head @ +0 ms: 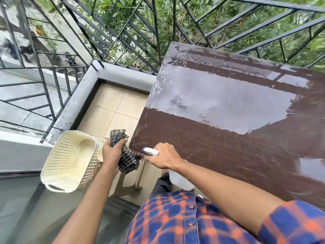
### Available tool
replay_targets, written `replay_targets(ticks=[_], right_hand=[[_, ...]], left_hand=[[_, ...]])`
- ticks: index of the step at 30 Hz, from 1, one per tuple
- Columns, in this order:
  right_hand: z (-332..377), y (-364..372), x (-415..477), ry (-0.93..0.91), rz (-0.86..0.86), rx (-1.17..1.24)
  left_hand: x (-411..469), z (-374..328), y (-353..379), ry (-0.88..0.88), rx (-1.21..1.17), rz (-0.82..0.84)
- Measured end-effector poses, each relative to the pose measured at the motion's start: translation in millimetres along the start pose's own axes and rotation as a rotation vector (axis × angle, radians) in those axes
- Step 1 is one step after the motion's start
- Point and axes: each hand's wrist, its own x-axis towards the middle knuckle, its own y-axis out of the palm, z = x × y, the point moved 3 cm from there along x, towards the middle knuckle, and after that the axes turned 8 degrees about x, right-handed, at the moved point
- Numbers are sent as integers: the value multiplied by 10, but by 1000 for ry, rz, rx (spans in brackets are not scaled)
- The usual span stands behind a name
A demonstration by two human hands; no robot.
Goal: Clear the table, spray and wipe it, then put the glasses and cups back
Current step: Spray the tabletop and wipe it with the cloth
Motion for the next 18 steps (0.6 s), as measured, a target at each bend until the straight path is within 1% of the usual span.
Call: replay_targets(ticks=[8, 11, 14, 18], right_hand=[[-412, -134, -198, 51, -96, 43], [-584, -239, -310, 78, -181, 90], [-750, -388, -433, 118, -282, 194], [-888, -533, -577, 128, -422, 293]], left_hand=[[-132, 183, 65, -5, 32, 19], [-136, 207, 146, 3, 64, 47], [-141, 200, 256, 29, 119, 84], [-170, 137, 412, 61, 137, 152]])
